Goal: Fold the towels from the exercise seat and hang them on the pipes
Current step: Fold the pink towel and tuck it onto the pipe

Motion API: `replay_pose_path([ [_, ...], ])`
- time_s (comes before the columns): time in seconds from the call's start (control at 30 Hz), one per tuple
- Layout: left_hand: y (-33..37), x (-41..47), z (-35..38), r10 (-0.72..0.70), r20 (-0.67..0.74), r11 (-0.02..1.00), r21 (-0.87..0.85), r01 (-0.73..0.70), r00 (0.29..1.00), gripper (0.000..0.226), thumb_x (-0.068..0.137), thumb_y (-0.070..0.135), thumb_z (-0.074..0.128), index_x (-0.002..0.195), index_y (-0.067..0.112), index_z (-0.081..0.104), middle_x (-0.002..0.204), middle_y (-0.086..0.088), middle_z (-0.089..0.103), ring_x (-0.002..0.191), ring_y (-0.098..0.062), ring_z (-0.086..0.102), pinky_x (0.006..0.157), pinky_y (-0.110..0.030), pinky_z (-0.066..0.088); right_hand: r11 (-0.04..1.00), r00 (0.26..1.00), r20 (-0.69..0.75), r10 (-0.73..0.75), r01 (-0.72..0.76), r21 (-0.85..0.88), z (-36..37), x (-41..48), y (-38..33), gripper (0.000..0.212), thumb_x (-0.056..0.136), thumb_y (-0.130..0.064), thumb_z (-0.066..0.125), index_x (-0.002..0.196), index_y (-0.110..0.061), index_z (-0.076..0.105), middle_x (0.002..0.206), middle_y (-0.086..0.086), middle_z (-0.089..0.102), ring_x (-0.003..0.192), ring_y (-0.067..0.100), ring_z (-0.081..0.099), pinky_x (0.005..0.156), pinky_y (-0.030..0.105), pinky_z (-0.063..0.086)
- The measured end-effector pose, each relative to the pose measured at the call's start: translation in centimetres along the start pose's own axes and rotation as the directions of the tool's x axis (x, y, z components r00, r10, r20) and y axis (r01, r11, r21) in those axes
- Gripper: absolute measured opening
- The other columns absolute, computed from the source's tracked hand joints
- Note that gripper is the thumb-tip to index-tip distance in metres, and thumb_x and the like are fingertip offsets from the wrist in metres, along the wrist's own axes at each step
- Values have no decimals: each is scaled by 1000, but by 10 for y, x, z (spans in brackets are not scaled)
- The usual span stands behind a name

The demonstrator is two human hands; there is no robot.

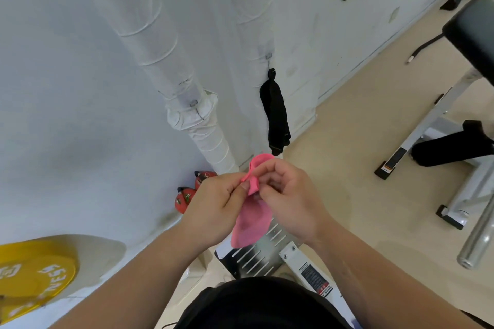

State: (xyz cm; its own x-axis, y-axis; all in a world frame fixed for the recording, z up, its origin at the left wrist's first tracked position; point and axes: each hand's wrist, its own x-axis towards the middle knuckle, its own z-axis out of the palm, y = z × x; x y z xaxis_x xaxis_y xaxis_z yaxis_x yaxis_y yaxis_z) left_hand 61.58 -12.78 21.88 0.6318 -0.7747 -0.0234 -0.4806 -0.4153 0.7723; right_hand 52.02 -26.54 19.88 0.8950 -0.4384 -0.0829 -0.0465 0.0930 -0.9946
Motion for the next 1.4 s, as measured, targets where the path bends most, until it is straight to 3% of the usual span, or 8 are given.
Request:
replay_pose_path([
  [0.27, 0, 0, -1, -13, 175, 991, -126, 36, 984, 32, 95, 40, 56, 97, 12, 71, 78, -9, 64, 72, -35, 63, 68, -56, 56, 979, 994, -91, -62, 43, -197, -14, -2, 12, 28, 77, -8, 82, 82, -26, 62, 81, 6, 62, 68, 5, 52, 67, 19, 46],
  [0.4, -1, 2, -5, -88, 166, 982, -152, 114, 982, 28, 99, 35, 51, 103, 19, 73, 85, -16, 70, 80, -41, 70, 75, -64, 57, 802, 968, 19, -251, 219, -556, -36, 3, 20, 22, 76, -38, 84, 93, -32, 72, 111, -12, 52, 109, 3, 44, 98, 17, 32],
  [0.57, 2, 6, -20, -186, 132, 944, -250, 214, 974, 26, 100, 31, 50, 104, 16, 71, 85, -40, 57, 68, -64, 58, 59, -77, 49, 605, 972, 192, -132, 233, -762, -65, 13, 27, 24, 79, -50, 76, 88, -29, 70, 136, -6, 48, 131, 17, 38, 110, 42, 30],
  [0.7, -5, 9, -29, -143, 12, 987, -76, 144, 990, 23, 105, 13, 50, 95, 17, 71, 84, -23, 68, 78, -40, 66, 65, -35, 53, 731, 952, 243, -186, 299, -613, -82, 21, 8, 24, 84, -33, 80, 81, -13, 66, 116, -2, 64, 110, 12, 60, 98, 29, 46],
  [0.93, 6, 14, -38, -234, 65, 905, -350, 242, 970, 16, 105, 10, 49, 99, -1, 59, 84, -11, 50, 83, -28, 38, 80, -41, 27, 928, 960, 181, -213, 257, -269, -76, 30, -36, 20, 92, -12, 70, 89, -17, 51, 65, 15, 42, 58, 20, 38, 55, 31, 34],
  [1.03, 16, 24, -52, -191, 157, 898, -371, 238, 969, 6, 90, -1, 60, 96, -3, 61, 81, -16, 52, 83, -30, 42, 82, -48, 27, 960, 956, 198, -217, 246, -131, -72, 32, -44, 22, 92, -17, 66, 105, -28, 52, 76, 36, 49, 63, 42, 44, 59, 50, 38],
  [1.2, 48, 51, -61, -20, 350, 958, -262, 118, 937, 56, 82, 23, 81, 131, 37, 55, 104, -19, 72, 95, -40, 70, 84, -48, 54, 970, 951, 227, -211, 232, -71, -67, 34, -47, 30, 94, -10, 66, 112, -31, 55, 82, 39, 53, 65, 35, 49, 63, 50, 43],
  [1.4, 69, 75, -48, 93, 405, 992, -113, -51, 909, 67, 96, -5, 55, 128, 54, 54, 94, -14, 64, 73, -36, 58, 63, -39, 47, 994, 980, 183, -82, 66, 91, -76, 32, -26, 53, 87, -9, 77, 128, -31, 52, 103, 23, 71, 93, 29, 72, 83, 47, 60],
])
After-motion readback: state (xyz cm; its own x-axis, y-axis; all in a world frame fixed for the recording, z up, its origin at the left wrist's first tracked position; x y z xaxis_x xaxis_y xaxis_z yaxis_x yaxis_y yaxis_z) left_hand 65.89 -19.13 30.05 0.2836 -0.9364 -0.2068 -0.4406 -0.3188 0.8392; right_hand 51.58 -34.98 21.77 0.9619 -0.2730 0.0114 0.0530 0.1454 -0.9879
